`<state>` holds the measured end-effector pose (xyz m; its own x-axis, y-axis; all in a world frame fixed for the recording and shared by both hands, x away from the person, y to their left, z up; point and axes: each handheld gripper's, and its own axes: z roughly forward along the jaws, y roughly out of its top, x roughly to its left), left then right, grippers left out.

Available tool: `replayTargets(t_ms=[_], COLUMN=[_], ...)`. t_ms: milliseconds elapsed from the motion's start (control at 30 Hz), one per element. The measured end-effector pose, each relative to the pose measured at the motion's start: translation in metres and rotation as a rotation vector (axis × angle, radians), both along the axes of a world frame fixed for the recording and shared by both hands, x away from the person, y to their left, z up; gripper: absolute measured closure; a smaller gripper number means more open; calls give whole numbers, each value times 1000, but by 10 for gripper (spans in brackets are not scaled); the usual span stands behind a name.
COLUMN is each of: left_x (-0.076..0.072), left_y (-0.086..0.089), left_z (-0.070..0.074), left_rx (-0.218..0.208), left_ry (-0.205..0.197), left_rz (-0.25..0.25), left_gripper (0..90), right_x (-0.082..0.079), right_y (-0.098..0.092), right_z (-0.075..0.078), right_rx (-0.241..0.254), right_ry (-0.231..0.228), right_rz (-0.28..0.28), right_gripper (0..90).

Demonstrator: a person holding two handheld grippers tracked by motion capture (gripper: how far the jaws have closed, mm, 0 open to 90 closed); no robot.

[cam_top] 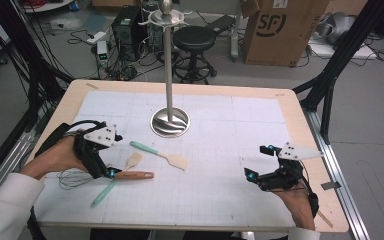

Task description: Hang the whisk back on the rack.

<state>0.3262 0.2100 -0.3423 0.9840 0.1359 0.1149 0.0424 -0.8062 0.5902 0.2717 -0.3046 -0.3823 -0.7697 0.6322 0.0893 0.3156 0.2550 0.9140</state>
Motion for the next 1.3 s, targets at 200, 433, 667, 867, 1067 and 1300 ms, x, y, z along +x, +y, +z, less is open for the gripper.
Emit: replayTargets(t_ms=[200, 433, 667, 867, 1067, 1300], left_x=[5, 5, 4, 4, 2, 3], left_y=[-8, -12, -19, -25, -27, -27], left_z=[-12, -26, -40, -48, -55, -57], left_rx=[40, 75, 144, 203, 257, 307], left_ry=[34, 55, 86, 99, 123, 135], left_rz=[-18, -22, -42, -59, -69, -84], left_gripper=[17, 17, 17, 17, 74, 181], right_x=[1, 0, 0, 0, -1, -1], right_y=[1, 0, 0, -1, -2, -2], right_z=[-1, 0, 0, 0, 1, 1], right_rx=[-4, -1, 0, 4, 4, 5], right_ry=[2, 1, -1, -3, -6, -5], right_rz=[2, 1, 1, -1, -5, -4], right_gripper=[0, 0, 0, 0, 0, 0])
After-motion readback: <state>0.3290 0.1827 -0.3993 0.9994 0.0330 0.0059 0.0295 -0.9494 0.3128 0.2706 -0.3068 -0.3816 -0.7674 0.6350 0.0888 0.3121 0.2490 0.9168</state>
